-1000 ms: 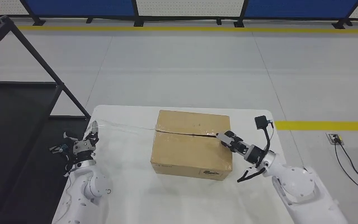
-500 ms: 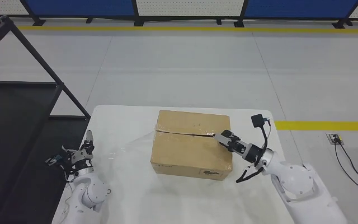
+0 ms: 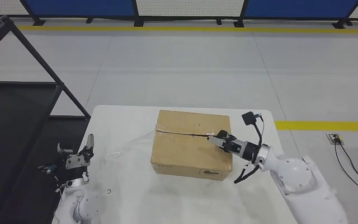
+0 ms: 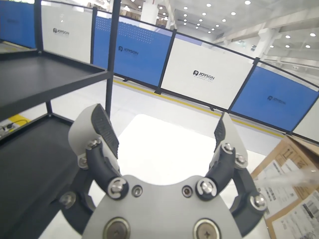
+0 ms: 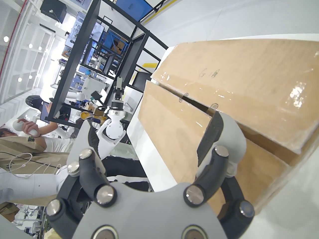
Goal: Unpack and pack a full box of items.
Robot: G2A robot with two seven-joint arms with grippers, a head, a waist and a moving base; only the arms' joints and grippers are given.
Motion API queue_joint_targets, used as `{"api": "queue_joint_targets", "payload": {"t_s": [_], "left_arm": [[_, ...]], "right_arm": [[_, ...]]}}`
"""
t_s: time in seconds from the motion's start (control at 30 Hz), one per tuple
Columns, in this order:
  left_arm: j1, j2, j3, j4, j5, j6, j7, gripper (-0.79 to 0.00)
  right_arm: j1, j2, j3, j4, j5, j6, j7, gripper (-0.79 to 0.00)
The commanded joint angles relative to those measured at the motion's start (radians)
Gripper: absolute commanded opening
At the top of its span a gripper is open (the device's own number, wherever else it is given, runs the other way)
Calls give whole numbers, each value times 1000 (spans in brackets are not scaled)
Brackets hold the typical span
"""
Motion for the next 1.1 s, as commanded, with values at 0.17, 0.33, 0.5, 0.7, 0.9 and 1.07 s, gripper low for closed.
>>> {"api": "queue_joint_targets", "payload": {"t_s": [0.17, 0.33, 0.5, 0.7, 0.9, 1.07], "left_arm": [[152, 26, -91, -222, 115, -143, -113, 0], [152, 26, -91, -222, 115, -143, -113, 0], [139, 20, -67, -233, 53, -130, -121, 0], [111, 19, -57, -249, -19, -161, -219, 0], [99, 33, -97, -257, -67, -285, -355, 0], [102, 37, -100, -259, -68, -299, -377, 0]], "right_arm": [[49, 19, 72, 56, -7, -10, 138, 0], [49, 19, 72, 56, -7, -10, 138, 0], [35, 19, 82, 66, 21, -12, 107, 0], [44, 32, 137, 190, 125, -93, 222, 0], [75, 34, 114, 318, 246, -172, 370, 0], [116, 25, 63, 394, 327, -232, 433, 0]]}}
